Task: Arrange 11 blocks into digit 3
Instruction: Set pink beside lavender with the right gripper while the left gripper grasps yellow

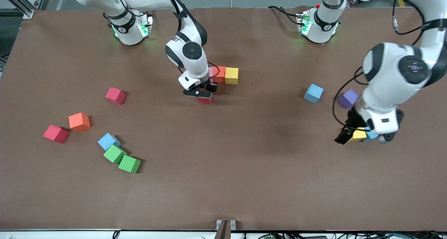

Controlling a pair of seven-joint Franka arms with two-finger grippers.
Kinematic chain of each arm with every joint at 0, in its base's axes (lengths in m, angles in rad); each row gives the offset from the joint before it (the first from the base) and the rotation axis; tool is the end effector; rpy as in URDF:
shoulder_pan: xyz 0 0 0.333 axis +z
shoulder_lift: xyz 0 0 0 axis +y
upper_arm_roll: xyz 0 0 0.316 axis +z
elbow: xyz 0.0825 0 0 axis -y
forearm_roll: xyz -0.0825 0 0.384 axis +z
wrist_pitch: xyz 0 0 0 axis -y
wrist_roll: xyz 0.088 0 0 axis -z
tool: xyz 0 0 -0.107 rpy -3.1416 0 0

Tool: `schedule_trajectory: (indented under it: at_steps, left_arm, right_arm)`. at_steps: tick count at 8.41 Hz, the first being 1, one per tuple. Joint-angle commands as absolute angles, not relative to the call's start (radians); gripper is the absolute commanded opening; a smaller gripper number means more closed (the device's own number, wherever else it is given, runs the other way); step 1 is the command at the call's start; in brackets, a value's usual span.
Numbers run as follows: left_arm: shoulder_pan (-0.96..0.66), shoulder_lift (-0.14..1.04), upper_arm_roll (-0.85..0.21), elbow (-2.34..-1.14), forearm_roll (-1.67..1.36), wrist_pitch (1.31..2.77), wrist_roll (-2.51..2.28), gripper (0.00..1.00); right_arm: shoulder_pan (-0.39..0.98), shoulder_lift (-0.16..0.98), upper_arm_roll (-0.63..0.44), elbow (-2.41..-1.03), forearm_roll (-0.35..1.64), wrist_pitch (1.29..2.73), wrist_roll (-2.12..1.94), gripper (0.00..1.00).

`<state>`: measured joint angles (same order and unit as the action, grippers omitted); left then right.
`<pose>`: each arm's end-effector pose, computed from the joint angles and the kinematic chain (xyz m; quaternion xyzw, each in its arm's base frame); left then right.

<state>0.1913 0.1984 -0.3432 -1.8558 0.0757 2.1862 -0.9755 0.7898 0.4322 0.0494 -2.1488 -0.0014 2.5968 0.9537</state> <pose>0.6166 -0.0809 0.4333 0.9196 0.3863 0.0607 0.0390 0.3813 0.4251 0.1987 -0.9982 0.0590 0.0027 0.0126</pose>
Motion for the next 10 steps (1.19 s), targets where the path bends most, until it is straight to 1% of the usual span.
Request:
schedule_trajectory:
  at_steps: [1, 2, 4, 5, 6, 8, 9, 10]
  left_arm:
    - [0.189, 0.167, -0.293, -1.859, 0.046, 2.132, -0.769, 1.00]
    - [0.189, 0.169, -0.279, -1.862, 0.058, 2.122, -0.677, 1.00]
    - [0.190, 0.170, -0.265, -1.855, 0.087, 2.111, -0.657, 1.00]
    - [0.189, 0.176, -0.265, -1.862, 0.162, 2.117, -0.672, 1.00]
    - [0.187, 0.190, -0.265, -1.873, 0.163, 2.128, -0.664, 1.00]
    - [0.190, 0.175, -0.264, -1.939, 0.175, 2.118, -0.599, 1.00]
    - [0.190, 0.175, -0.224, -1.940, 0.173, 2.120, -0.484, 1.00]
    - [0.190, 0.187, -0.197, -1.936, 0.161, 2.144, -0.415, 1.00]
  right_arm:
    - [0.810, 0.388, 0.052, -2.186, 0.017, 2.564, 0.942, 0.00]
    - [0.816, 0.370, 0.052, -2.186, 0.017, 2.541, 0.942, 0.00]
    - [0.825, 0.367, 0.052, -2.190, 0.017, 2.543, 0.945, 0.01]
    - [0.827, 0.365, 0.052, -2.197, 0.017, 2.548, 0.945, 0.02]
    - [0.831, 0.365, 0.052, -2.200, 0.017, 2.551, 0.945, 0.02]
    - [0.833, 0.354, 0.052, -2.230, 0.017, 2.569, 0.945, 0.03]
    - [0.833, 0.356, 0.052, -2.229, 0.017, 2.571, 0.945, 0.06]
    - [0.833, 0.356, 0.054, -2.229, 0.017, 2.569, 0.946, 0.13]
